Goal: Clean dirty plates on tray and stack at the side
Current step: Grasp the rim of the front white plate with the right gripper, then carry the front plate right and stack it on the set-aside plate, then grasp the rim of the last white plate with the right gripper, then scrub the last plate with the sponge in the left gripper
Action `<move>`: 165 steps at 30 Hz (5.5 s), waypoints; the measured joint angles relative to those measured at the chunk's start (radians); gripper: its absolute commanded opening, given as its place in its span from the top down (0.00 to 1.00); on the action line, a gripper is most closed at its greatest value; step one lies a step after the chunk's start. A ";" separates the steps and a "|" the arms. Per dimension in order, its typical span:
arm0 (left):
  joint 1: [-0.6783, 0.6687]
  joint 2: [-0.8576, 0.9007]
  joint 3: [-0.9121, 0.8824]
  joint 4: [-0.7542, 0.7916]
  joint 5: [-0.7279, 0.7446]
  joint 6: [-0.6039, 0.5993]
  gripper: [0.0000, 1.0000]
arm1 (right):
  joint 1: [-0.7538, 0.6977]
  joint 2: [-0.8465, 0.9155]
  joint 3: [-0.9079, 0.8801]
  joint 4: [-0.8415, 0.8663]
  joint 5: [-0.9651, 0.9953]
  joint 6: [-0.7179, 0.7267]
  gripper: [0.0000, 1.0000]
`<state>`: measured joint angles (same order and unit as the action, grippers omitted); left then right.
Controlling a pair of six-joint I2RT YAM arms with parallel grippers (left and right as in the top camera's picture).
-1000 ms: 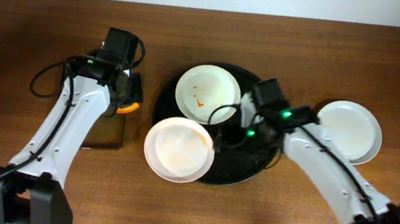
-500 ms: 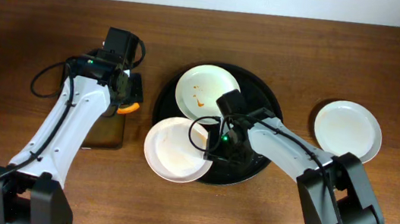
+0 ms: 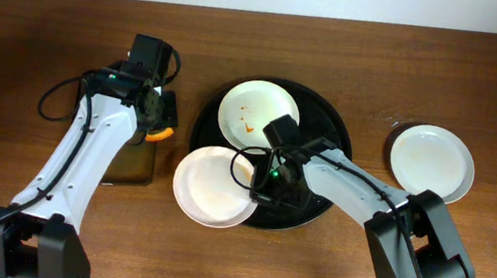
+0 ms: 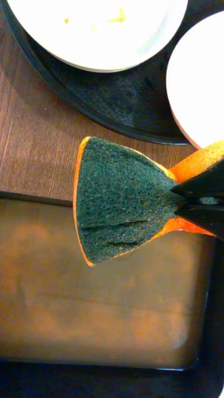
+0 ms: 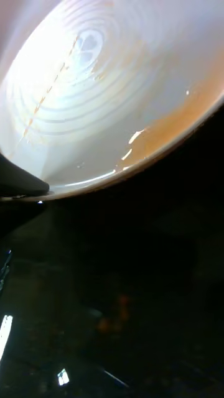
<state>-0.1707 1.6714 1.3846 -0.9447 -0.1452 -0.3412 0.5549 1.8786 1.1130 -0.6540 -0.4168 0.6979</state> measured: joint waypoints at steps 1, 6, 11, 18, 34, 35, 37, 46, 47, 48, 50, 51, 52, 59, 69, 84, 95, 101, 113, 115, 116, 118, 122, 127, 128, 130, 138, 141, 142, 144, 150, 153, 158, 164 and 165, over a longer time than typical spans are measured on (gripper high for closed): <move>0.000 0.000 0.000 0.000 0.000 0.000 1.00 | 0.000 0.000 0.000 0.001 -0.001 0.002 0.96; 0.000 0.000 0.000 0.000 0.000 0.000 1.00 | -0.015 -0.027 0.003 -0.061 0.049 -0.021 0.96; 0.000 0.000 0.000 0.001 0.003 0.000 1.00 | -0.090 -0.186 0.089 -0.251 0.275 -0.153 0.96; 0.000 0.000 0.000 0.002 0.006 0.000 1.00 | -0.136 -0.316 0.131 -0.284 0.812 -0.435 0.96; 0.000 0.000 0.000 0.002 0.006 0.000 1.00 | 0.045 -0.316 0.131 -0.279 1.415 -0.492 0.96; 0.000 0.000 0.000 0.002 0.006 0.000 1.00 | 0.055 -0.316 0.131 -0.275 1.433 -0.492 0.96; 0.000 0.000 0.000 0.004 0.006 0.000 1.00 | 0.082 -0.316 0.131 -0.262 1.456 -0.492 0.96; 0.000 0.000 0.000 0.006 0.006 0.000 1.00 | 0.107 -0.316 0.131 -0.239 1.563 -0.492 0.96; 0.000 0.000 0.000 0.005 0.006 0.000 1.00 | 0.107 -0.316 0.131 -0.236 1.575 -0.492 0.96; 0.000 0.000 0.000 0.006 0.006 0.000 1.00 | 0.107 -0.316 0.131 -0.233 1.580 -0.492 0.96; 0.000 0.000 0.000 0.006 0.006 0.000 1.00 | 0.107 -0.316 0.131 -0.230 1.584 -0.492 0.96; 0.000 0.000 0.000 0.006 0.006 0.000 1.00 | 0.107 -0.316 0.131 -0.228 1.584 -0.491 0.96; 0.000 0.000 0.000 0.006 0.006 0.000 1.00 | 0.107 -0.316 0.131 -0.228 1.584 -0.492 0.96; 0.000 0.000 0.000 0.006 0.006 0.000 1.00 | 0.062 -0.316 0.131 -0.225 1.528 -0.426 0.96; 0.000 0.000 0.000 0.006 0.006 0.000 1.00 | -0.546 -0.316 0.228 -0.244 1.035 -0.325 0.96; 0.000 0.000 0.000 0.008 0.015 0.000 1.00 | -0.942 -0.147 0.230 -0.258 0.657 -0.279 0.09; 0.000 0.000 0.000 0.013 0.018 0.000 1.00 | -0.772 -0.147 0.239 -0.231 0.157 -0.465 0.01; 0.000 0.000 0.000 0.013 0.022 0.000 1.00 | -0.447 -0.135 0.241 -0.115 0.111 -0.479 0.12; 0.000 -0.001 0.000 0.013 0.030 0.000 1.00 | -0.200 0.111 0.244 0.097 0.286 -0.249 0.52; 0.000 -0.001 0.000 0.013 0.030 0.000 1.00 | -0.200 0.122 0.244 0.093 0.304 -0.221 0.55; 0.000 -0.001 0.000 0.013 0.030 0.000 1.00 | -0.200 0.130 0.244 0.091 0.313 -0.201 0.59; 0.000 -0.001 0.000 0.013 0.030 0.000 1.00 | -0.199 0.139 0.244 0.090 0.323 -0.185 0.61; 0.000 -0.001 0.000 0.013 0.031 0.000 1.00 | -0.188 0.146 0.244 0.079 0.325 -0.170 0.75; 0.000 -0.002 0.000 0.013 0.035 0.000 1.00 | -0.181 0.156 0.249 0.022 0.331 -0.128 0.96; 0.000 -0.002 0.000 0.013 0.037 0.000 1.00 | -0.181 0.156 0.253 0.006 0.331 -0.124 0.96; 0.000 -0.002 0.000 0.013 0.037 0.000 1.00 | -0.181 0.156 0.265 -0.047 0.343 -0.118 0.96; -0.006 -0.002 0.000 0.037 0.190 0.000 1.00 | -0.181 0.151 0.277 -0.163 0.379 -0.119 0.96; -0.051 0.011 0.000 0.081 0.265 0.002 1.00 | -0.181 0.150 0.278 -0.180 0.383 -0.119 0.96; -0.069 0.024 0.000 0.104 0.285 0.006 1.00 | -0.181 0.150 0.278 -0.184 0.385 -0.119 0.96; -0.128 0.081 0.000 0.167 0.363 0.024 1.00 | -0.181 0.150 0.278 -0.188 0.388 -0.119 0.96; -0.199 0.173 0.000 0.251 0.489 0.064 1.00 | -0.181 0.149 0.278 -0.195 0.391 -0.121 0.96; -0.212 0.224 0.000 0.303 0.560 0.066 1.00 | -0.181 0.149 0.278 -0.196 0.392 -0.122 0.96; -0.216 0.295 0.000 0.349 0.710 0.069 1.00 | -0.181 0.148 0.278 -0.199 0.394 -0.122 0.96; -0.221 0.347 0.000 0.352 0.758 0.069 1.00 | -0.181 0.148 0.278 -0.201 0.394 -0.122 0.96; -0.221 0.355 0.000 0.352 0.761 0.069 1.00 | -0.181 0.148 0.278 -0.201 0.394 -0.122 0.96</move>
<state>-0.3920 2.0262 1.3842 -0.5922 0.6155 -0.2726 0.3740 2.0262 1.3907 -0.8555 -0.0227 0.5755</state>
